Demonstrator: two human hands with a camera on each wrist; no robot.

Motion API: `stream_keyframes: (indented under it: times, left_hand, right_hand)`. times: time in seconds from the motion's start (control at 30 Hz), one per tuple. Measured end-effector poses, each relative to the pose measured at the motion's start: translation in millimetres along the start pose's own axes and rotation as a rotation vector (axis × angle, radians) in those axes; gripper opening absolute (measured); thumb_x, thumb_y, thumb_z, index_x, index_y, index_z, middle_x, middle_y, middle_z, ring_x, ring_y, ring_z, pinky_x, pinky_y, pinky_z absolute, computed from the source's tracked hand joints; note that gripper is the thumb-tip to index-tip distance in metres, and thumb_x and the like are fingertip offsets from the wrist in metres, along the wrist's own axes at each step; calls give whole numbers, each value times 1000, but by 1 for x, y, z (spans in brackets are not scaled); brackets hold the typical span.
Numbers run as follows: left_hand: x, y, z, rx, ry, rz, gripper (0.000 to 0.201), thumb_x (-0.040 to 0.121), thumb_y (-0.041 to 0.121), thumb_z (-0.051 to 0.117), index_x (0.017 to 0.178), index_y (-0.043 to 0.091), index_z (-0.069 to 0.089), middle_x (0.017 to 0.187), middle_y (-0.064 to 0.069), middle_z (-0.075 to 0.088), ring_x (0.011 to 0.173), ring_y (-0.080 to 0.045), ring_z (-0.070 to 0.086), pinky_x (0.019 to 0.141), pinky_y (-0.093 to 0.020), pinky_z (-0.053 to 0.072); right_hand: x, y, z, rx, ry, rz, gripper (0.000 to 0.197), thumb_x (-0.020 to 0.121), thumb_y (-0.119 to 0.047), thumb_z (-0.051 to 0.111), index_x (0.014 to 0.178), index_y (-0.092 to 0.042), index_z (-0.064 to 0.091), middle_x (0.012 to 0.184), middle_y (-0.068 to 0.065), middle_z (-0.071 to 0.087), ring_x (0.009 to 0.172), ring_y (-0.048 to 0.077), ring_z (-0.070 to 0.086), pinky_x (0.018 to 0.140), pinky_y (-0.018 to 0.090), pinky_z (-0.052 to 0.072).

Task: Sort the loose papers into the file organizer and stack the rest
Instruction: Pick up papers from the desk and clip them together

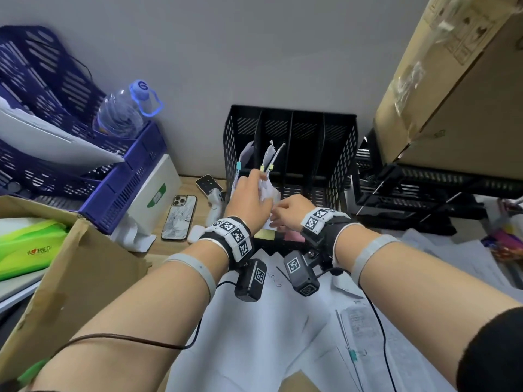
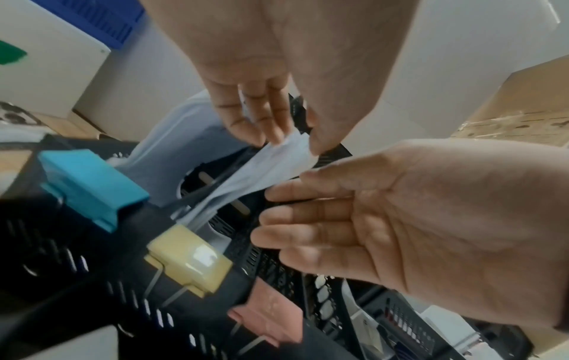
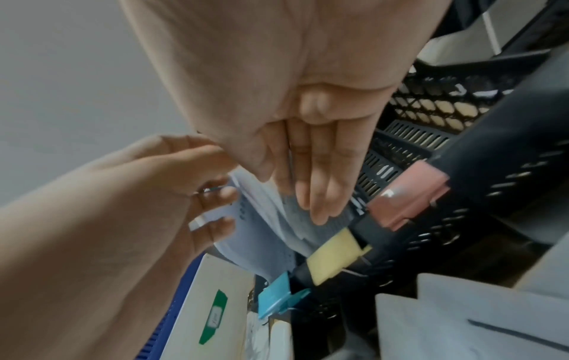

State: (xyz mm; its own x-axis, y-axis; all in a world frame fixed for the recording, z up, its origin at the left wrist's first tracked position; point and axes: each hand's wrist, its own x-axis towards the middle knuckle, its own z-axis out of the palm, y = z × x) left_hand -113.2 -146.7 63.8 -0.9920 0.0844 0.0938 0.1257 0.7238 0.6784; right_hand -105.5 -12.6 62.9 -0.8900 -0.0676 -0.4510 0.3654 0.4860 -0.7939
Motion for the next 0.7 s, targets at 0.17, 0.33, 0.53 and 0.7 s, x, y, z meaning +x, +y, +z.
stream_keyframes:
  times: [0.17,0.33,0.53,0.7]
  left_hand:
    - [-15,36,41,-259,-139,43,10,88,30,63,90,23,57,68,4,59,65,-15,58,68,-38,55]
    - [-33,66,121,-184,-500,-26,6,85,29,64,81,25,62,76,-1,71,70,-21,72,70,-46,62]
    - [-66,64,199,245,-684,-404,68,83,39,72,133,3,42,124,-17,64,110,-35,65,88,-36,54]
    - [-81,62,226,199,-418,-558,66,84,33,72,128,7,30,119,-22,61,103,-41,65,88,-44,55]
  right_hand:
    - [-24,48,-43,105,54,94,33,95,-4,43,119,-16,62,80,9,62,68,25,65,60,32,56]
    - [-59,142,-102,118,155,330,25,94,-3,47,113,-17,54,79,5,56,62,18,56,56,26,46]
    - [-102,246,-162,-121,214,534,17,94,-14,52,83,-26,45,98,6,49,91,20,46,79,24,47]
    - [-111,291,-177,-138,145,584,31,92,-16,53,65,-27,44,77,-1,50,69,17,49,67,22,43]
